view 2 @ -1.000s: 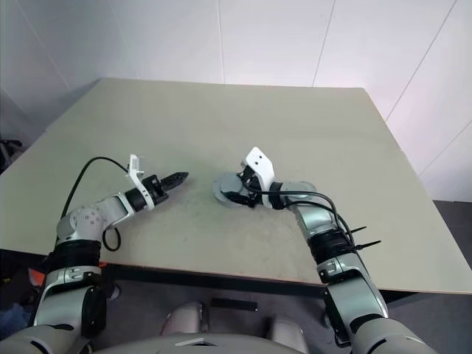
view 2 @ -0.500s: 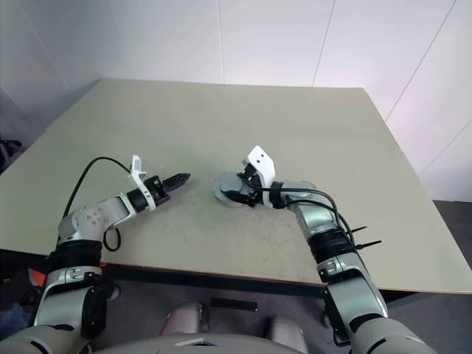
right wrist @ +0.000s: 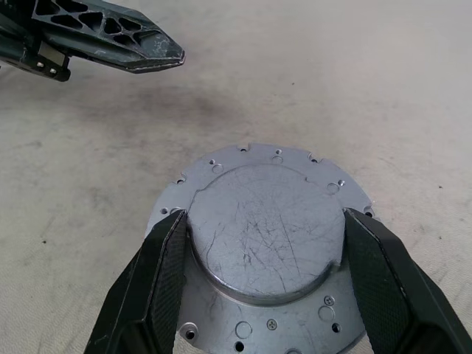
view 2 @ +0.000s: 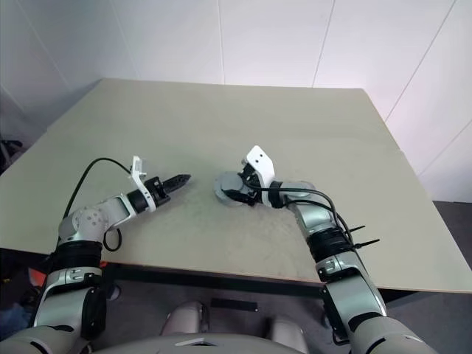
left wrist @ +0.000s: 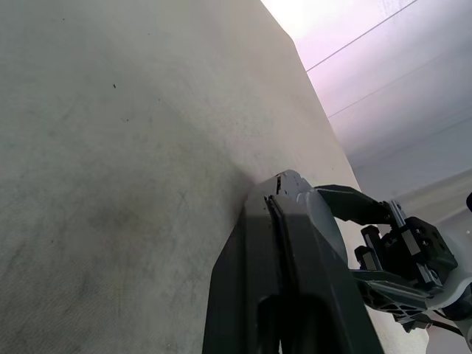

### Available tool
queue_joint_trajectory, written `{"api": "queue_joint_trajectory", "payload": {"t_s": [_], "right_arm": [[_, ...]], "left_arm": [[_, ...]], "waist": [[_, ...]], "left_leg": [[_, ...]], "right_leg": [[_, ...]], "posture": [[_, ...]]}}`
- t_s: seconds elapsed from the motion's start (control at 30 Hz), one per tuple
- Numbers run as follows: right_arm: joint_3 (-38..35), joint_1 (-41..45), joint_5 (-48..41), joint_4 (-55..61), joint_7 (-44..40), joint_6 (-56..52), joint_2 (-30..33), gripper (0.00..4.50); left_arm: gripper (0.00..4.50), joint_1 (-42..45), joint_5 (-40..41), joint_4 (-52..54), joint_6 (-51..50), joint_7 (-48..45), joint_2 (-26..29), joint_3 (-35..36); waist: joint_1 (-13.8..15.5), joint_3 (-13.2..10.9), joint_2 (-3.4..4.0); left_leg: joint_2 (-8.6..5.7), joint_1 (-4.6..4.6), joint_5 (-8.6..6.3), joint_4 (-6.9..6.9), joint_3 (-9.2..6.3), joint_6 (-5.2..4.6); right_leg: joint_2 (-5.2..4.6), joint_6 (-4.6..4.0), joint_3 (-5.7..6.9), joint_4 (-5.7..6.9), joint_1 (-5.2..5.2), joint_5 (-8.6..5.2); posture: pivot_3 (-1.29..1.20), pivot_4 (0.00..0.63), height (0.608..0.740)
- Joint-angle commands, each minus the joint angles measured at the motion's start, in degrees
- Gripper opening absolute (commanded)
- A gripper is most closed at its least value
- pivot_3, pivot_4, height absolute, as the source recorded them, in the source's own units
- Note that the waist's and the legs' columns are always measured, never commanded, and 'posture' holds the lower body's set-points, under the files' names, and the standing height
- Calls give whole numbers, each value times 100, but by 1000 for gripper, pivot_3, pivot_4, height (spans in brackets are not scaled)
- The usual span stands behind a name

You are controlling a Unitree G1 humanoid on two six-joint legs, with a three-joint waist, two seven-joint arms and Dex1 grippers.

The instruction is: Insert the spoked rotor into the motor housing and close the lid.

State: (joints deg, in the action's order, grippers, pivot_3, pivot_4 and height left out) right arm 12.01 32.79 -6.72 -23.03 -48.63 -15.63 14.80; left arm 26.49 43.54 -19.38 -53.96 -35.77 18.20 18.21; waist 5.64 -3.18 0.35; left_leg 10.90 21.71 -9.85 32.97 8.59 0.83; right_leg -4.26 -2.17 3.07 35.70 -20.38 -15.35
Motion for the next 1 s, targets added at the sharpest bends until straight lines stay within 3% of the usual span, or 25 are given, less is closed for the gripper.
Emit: {"api": "queue_joint_trajectory", "payload": {"t_s": [0.03, 1.0], "right_arm": [[-148, 182, -23, 72, 108, 81, -9, 3188], [5, 72, 154, 62, -44, 217, 181, 3188]], "left_arm": [[46, 45, -6, 160, 83, -77, 56, -9], [46, 78, -100, 104, 148, -113, 38, -4]], "waist": [[0, 0, 0], [5, -1, 1]], "left_leg": [[0, 0, 0, 0, 0, 0], [-1, 3, -2, 0, 0, -3]], "right_leg": [[0, 0, 0, 0, 0, 0], [0, 0, 0, -4, -1, 0]], "posture": [[0, 0, 740], [0, 0, 740]]}}
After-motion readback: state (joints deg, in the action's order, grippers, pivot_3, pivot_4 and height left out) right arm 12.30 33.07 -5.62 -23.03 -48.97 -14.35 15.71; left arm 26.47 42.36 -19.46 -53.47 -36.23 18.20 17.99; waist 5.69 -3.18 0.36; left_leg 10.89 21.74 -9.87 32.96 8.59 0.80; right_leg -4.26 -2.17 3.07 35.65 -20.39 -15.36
